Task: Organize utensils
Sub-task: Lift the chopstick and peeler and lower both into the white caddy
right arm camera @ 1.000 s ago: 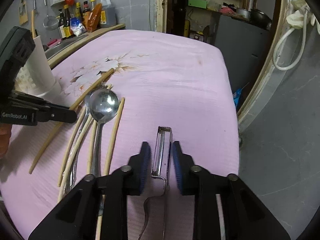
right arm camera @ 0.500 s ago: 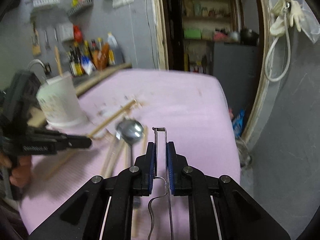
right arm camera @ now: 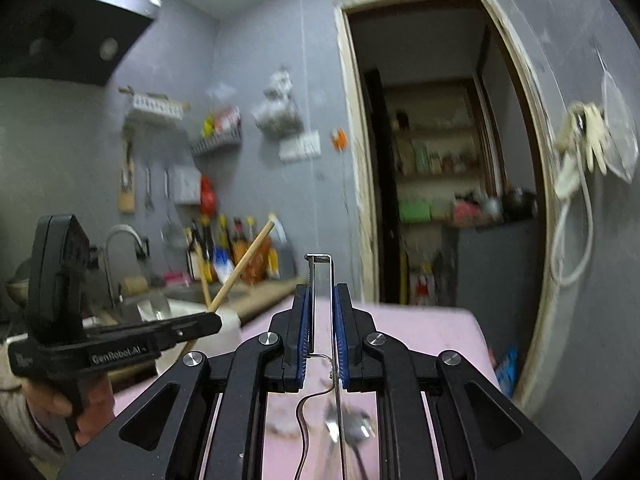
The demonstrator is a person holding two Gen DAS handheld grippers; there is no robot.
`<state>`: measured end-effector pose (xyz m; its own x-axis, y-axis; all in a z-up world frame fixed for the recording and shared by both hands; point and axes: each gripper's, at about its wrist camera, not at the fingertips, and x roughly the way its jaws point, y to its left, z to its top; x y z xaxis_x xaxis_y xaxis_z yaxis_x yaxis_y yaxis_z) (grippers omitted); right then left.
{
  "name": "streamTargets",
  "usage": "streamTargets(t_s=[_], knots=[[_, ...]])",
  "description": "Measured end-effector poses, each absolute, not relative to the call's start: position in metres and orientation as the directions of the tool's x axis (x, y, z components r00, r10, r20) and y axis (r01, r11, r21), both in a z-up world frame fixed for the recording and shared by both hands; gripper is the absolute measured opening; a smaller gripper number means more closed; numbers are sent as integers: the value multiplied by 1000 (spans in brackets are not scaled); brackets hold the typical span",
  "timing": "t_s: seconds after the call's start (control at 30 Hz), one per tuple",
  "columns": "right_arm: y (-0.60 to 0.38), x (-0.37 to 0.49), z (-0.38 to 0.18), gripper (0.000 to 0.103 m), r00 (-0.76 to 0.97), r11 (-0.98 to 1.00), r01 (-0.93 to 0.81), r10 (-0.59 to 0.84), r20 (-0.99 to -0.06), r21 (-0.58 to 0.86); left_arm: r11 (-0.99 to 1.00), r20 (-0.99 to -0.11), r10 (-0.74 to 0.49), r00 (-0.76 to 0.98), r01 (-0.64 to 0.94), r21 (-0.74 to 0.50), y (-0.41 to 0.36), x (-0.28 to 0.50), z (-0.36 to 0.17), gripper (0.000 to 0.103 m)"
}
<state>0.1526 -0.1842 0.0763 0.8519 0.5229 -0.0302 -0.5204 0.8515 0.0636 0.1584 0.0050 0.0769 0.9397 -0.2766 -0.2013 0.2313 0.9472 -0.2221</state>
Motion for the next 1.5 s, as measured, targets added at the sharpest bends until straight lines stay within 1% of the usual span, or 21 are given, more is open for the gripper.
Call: streamTargets(t_s=[0.13, 0.2, 0.33, 0.43, 0.57, 0.67, 0.83, 0.93, 1.07, 1.33, 1.5], knots=[[-160, 161, 93, 10, 825, 822, -564, 563, 47, 79, 961, -119, -210, 970, 183, -208, 31, 150, 92, 4], [-147, 168, 101, 10, 805, 800, -593, 587, 83, 94, 964, -90, -187, 978, 165, -210, 46, 150, 96, 4], [-121, 187, 117, 10, 759, 747, -650, 631, 160, 139, 946, -32, -170, 985, 154, -285, 96, 156, 108, 4], [-100, 196, 122, 10, 738, 729, -670, 635, 228, 140, 929, 4, -122, 993, 116, -352, 136, 163, 110, 4], [-85, 216, 118, 10, 720, 698, -690, 634, 281, 193, 888, 46, -72, 996, 85, -453, 177, 170, 105, 4], [-79, 228, 109, 10, 731, 699, -680, 621, 284, 220, 866, 55, -27, 998, 50, -498, 198, 176, 99, 4], [-72, 242, 88, 10, 756, 719, -652, 597, 268, 239, 857, 50, 53, 997, -20, -515, 206, 179, 86, 4], [-69, 249, 78, 10, 762, 719, -647, 596, 254, 253, 862, 50, 102, 994, -63, -503, 201, 179, 81, 4], [-63, 255, 70, 10, 761, 718, -648, 601, 244, 254, 877, 71, 174, 982, -122, -465, 190, 175, 76, 4], [-48, 256, 58, 10, 763, 732, -646, 611, 210, 215, 894, 81, 226, 971, -173, -414, 175, 175, 63, 4], [-40, 259, 52, 10, 761, 735, -649, 623, 180, 198, 911, 75, 220, 972, -177, -373, 165, 179, 58, 4]])
